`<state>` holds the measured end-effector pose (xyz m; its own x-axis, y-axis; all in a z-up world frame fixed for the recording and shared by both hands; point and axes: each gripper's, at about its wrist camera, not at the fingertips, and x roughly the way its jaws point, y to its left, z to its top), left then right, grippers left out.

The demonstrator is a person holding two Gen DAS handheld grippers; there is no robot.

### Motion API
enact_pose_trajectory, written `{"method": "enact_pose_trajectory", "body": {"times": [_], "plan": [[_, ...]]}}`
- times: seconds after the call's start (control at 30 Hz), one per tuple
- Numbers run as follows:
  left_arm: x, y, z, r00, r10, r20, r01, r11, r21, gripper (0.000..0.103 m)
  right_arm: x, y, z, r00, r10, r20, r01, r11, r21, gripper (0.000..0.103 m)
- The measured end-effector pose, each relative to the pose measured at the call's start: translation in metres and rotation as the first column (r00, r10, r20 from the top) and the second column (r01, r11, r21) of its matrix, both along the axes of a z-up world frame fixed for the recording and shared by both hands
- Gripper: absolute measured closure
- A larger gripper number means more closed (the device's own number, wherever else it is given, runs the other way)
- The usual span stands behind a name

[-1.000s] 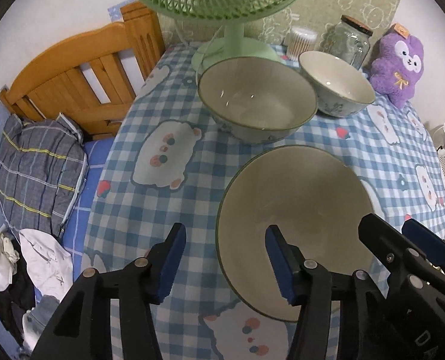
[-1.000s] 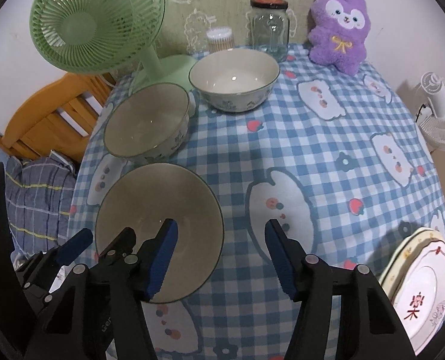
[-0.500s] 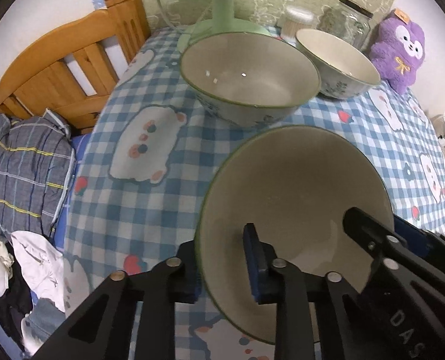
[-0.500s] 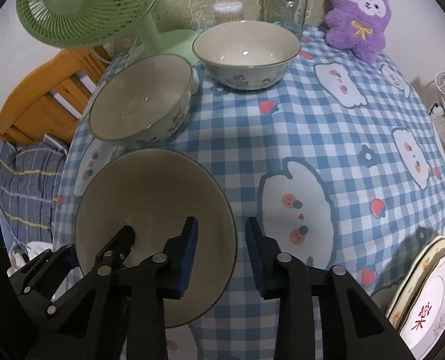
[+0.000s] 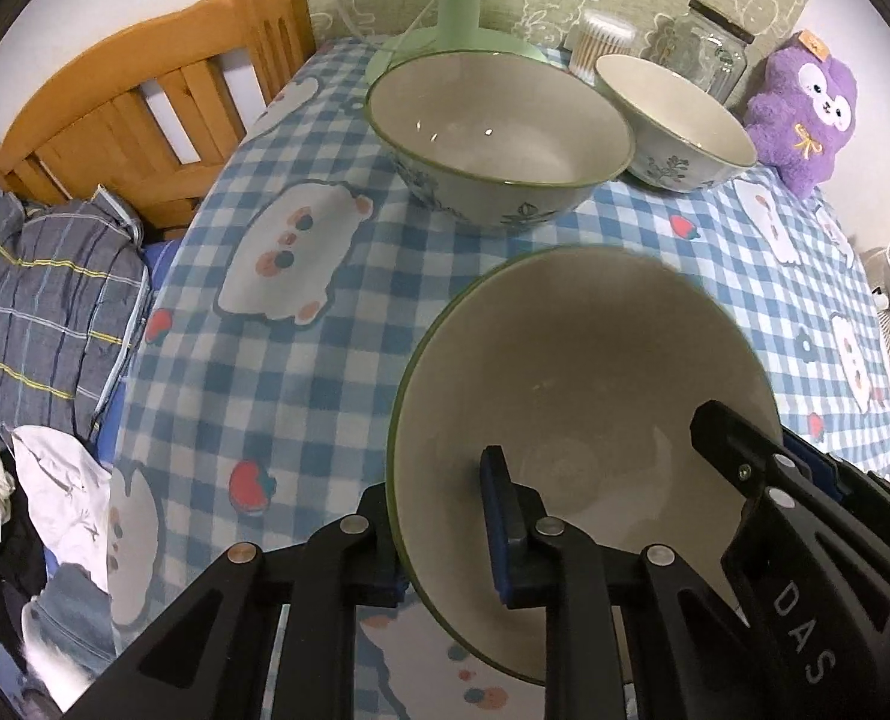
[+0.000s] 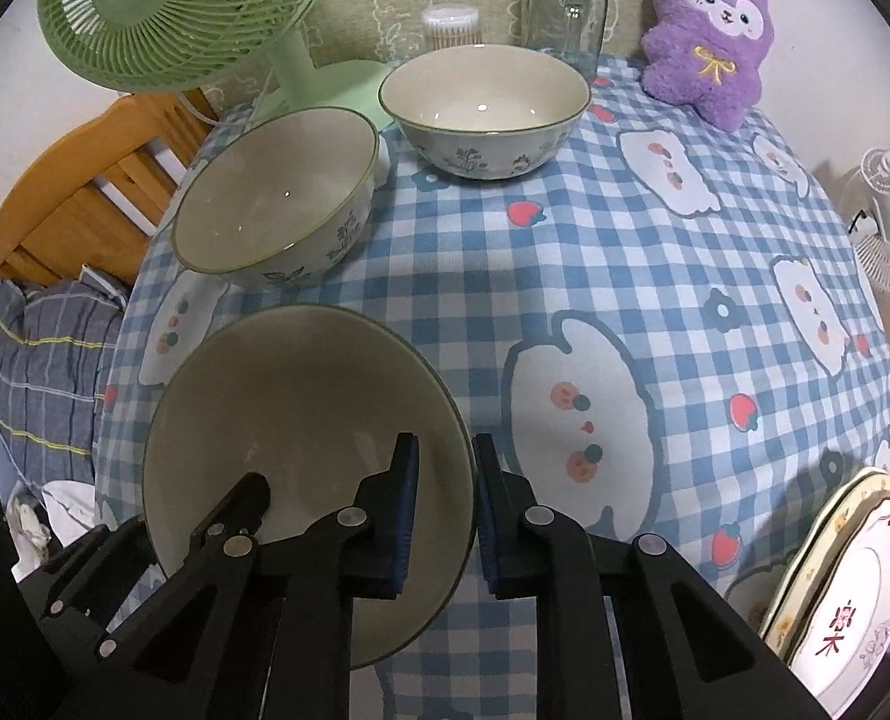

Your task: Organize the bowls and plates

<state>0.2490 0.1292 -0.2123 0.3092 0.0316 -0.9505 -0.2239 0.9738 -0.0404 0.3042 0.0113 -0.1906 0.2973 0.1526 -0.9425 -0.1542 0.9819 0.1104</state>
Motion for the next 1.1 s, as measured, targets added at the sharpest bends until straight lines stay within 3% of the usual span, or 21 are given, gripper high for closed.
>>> {"method": "enact_pose_trajectory", "body": {"times": [0.53, 1.1], "plan": [[-0.042, -0.034, 0.012, 1.000, 0.009, 0.023, -0.008, 1.000, -0.017, 0.086, -0.042, -0.034, 0.017, 1.000, 0.014, 0.027, -0.013, 1.000, -0.028, 0.082], [-0.109, -0.085, 0.018, 0.987, 0.155, 0.033, -0.155, 0.988, 0.014, 0.086, -0.092, -0.080, 0.025, 0.980, 0.195, 0.039, -0.194, 0.981, -0.024, 0.082]]}}
